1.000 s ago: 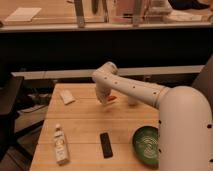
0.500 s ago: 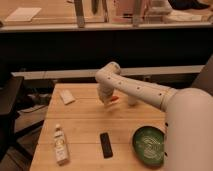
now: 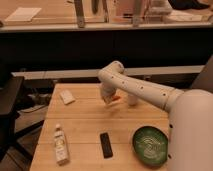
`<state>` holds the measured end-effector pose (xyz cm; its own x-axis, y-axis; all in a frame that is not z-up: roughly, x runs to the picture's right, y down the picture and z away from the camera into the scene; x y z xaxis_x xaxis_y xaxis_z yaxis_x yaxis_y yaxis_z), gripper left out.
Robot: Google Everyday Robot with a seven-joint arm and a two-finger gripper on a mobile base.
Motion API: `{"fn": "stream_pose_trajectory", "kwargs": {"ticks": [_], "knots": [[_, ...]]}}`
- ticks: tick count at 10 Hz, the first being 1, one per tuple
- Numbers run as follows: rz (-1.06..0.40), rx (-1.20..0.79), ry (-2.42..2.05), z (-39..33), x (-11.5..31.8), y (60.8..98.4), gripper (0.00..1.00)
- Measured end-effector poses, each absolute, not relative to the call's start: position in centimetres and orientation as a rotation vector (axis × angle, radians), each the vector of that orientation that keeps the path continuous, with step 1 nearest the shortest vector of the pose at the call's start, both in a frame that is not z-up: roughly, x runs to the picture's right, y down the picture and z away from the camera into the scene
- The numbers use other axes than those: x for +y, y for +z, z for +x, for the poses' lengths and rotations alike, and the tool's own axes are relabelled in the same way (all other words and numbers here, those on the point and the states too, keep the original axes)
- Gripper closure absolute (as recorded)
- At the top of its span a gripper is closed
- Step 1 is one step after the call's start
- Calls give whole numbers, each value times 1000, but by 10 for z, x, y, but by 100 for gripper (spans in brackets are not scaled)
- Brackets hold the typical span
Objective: Place the pepper in the ceramic bowl
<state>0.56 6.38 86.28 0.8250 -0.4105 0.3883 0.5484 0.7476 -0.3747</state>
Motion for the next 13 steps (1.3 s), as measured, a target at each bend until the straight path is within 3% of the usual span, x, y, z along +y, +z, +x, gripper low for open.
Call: {"fn": "stream_pose_trajectory", "kwargs": {"ticks": [13], "knots": [[-488,-312,-494,33,50,851,98]]}}
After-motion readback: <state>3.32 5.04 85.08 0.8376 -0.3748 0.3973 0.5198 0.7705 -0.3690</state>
